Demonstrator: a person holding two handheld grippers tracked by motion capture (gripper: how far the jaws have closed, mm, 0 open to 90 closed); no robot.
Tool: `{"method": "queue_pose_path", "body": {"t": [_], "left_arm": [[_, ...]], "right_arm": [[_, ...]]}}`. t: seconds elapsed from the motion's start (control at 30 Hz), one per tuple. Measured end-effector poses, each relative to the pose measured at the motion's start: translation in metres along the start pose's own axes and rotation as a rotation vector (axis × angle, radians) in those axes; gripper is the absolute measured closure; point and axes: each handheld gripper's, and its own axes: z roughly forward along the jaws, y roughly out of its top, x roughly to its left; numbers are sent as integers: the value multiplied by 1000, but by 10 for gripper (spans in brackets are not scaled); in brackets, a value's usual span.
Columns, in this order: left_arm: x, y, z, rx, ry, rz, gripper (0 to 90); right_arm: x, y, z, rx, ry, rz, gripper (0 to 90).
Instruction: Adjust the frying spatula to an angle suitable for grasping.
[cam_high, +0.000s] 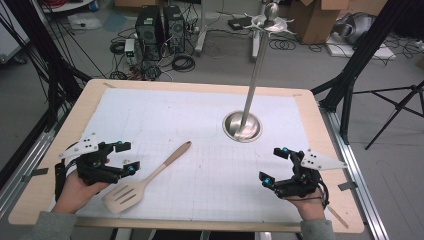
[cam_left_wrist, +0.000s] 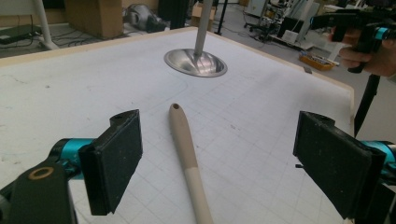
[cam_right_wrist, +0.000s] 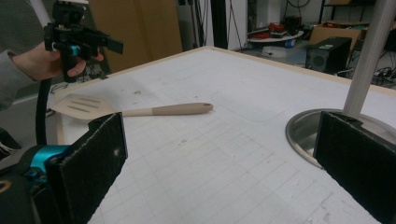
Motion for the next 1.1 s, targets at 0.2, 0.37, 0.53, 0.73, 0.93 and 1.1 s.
{"method": "queue_pose_path", "body": {"t": [0.2, 0.37, 0.53, 0.73, 0.93, 1.1], "left_arm": [[-1, -1, 4, 26, -14, 18, 175], [1, -4, 8, 74, -24, 17, 194], [3, -3, 18, 124, -40, 16, 214], [3, 3, 32, 177, -47, -1, 492], [8, 4, 46, 198, -41, -12, 692], [13, 3, 56, 224, -52, -12, 748]], "right_arm": [[0, 0, 6, 8, 11, -2, 18], [2, -1, 13, 25, 27, -6, 18], [2, -3, 16, 44, 35, -6, 18], [5, -4, 16, 60, 36, -12, 18], [8, -6, 10, 69, 32, -16, 18], [7, -9, 6, 75, 21, -8, 18]]}}
